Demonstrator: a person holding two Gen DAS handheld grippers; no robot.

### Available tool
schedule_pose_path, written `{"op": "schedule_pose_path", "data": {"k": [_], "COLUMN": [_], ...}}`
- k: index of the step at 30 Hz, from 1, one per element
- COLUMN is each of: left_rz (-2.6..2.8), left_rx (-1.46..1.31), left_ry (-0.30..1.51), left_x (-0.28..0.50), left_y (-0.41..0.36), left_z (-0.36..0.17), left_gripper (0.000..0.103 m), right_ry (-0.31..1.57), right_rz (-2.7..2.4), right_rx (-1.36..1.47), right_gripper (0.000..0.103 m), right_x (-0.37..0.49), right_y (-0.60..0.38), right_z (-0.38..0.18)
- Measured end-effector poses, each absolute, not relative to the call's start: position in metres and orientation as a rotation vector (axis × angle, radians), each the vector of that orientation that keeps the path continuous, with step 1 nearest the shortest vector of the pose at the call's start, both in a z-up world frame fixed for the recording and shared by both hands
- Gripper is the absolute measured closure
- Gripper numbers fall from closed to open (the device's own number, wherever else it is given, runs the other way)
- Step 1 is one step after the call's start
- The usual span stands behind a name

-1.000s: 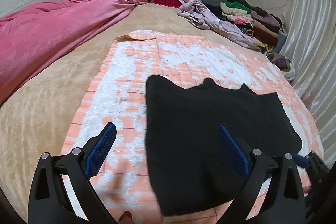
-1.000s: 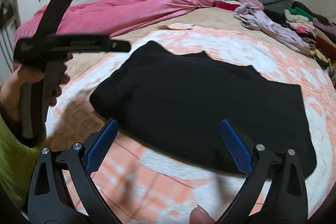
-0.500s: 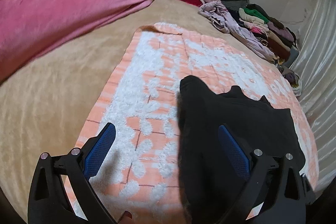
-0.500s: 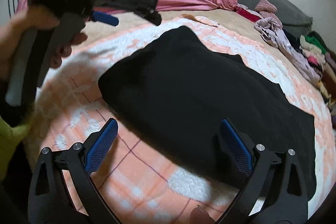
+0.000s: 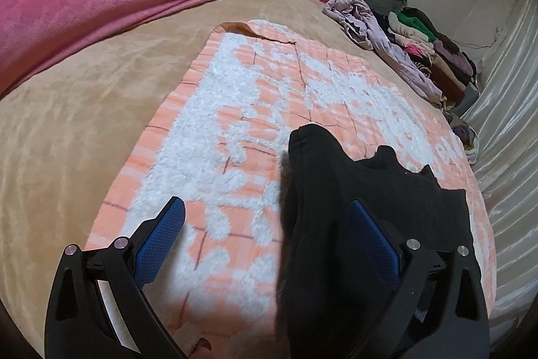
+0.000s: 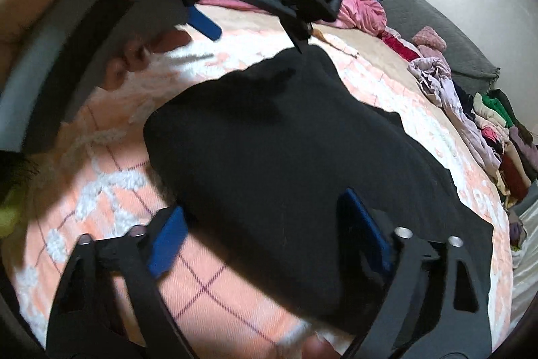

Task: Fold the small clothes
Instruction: 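Grasp the edge of the folded black shirt with the right gripper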

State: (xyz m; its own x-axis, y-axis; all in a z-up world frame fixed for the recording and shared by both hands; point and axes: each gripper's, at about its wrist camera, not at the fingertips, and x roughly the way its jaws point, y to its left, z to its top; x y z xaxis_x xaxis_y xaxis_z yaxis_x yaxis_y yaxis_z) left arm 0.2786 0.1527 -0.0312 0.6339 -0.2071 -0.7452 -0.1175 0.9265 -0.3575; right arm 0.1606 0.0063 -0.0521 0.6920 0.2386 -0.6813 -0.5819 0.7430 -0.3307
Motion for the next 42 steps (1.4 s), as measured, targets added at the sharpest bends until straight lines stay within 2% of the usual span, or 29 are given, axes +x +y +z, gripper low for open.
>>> {"op": "schedule_pose_path", "data": {"k": [3,5,8,11,12,14,16,20,22,24,25,31,42], "left_rz": [-0.082,-0.104,-0.134,-0.168,-0.183,-0.229,-0.268,-0.271,-0.280,-0.300,-0.304,-0.307,-0.312], "left_rx": [-0.414,-0.429,-0.456,-0.478,-0.491,-0.533,-0.556,-0.552,-0.556,-0.572,-0.575,-0.553,-0.483], "left_ry": [0.907,0.915,0.927,0.932,0.933,0.947,0.964,0.970,0.970,0.972,0.972,0.934,0.847], "left_x": [0.285,0.288,0.290,0.289,0.289,0.290,0.291,0.290,0.289,0.288,0.288,0.284,0.272], "left_y": [0.149,0.146,0.141,0.136,0.135,0.131,0.126,0.118,0.115,0.113,0.113,0.105,0.080], "left_z": [-0.037,-0.040,-0.044,-0.047,-0.048,-0.052,-0.057,-0.060,-0.060,-0.061,-0.061,-0.053,-0.019], "left_gripper": [0.006,0.006,0.006,0.009,0.022,0.040,0.044,0.044,0.050,0.064,0.068,0.076,0.077], "right_ry": [0.631,0.612,0.610,0.623,0.622,0.615,0.611,0.607,0.604,0.601,0.600,0.593,0.544], "right_rz": [0.503,0.522,0.536,0.561,0.566,0.575,0.577,0.576,0.572,0.569,0.567,0.556,0.535], "right_rx": [-0.542,-0.512,-0.423,-0.310,-0.291,-0.275,-0.275,-0.272,-0.270,-0.269,-0.268,-0.235,-0.156], "right_gripper": [0.061,0.086,0.097,0.097,0.097,0.097,0.098,0.098,0.098,0.098,0.098,0.098,0.099], "right_x": [0.157,0.154,0.155,0.162,0.162,0.162,0.161,0.159,0.159,0.161,0.162,0.159,0.149], "right_y": [0.004,0.001,-0.011,-0.024,-0.027,-0.029,-0.029,-0.030,-0.030,-0.031,-0.031,-0.037,-0.063], "right_z": [-0.047,-0.042,-0.034,-0.027,-0.026,-0.024,-0.023,-0.023,-0.022,-0.024,-0.024,-0.020,-0.009]}}
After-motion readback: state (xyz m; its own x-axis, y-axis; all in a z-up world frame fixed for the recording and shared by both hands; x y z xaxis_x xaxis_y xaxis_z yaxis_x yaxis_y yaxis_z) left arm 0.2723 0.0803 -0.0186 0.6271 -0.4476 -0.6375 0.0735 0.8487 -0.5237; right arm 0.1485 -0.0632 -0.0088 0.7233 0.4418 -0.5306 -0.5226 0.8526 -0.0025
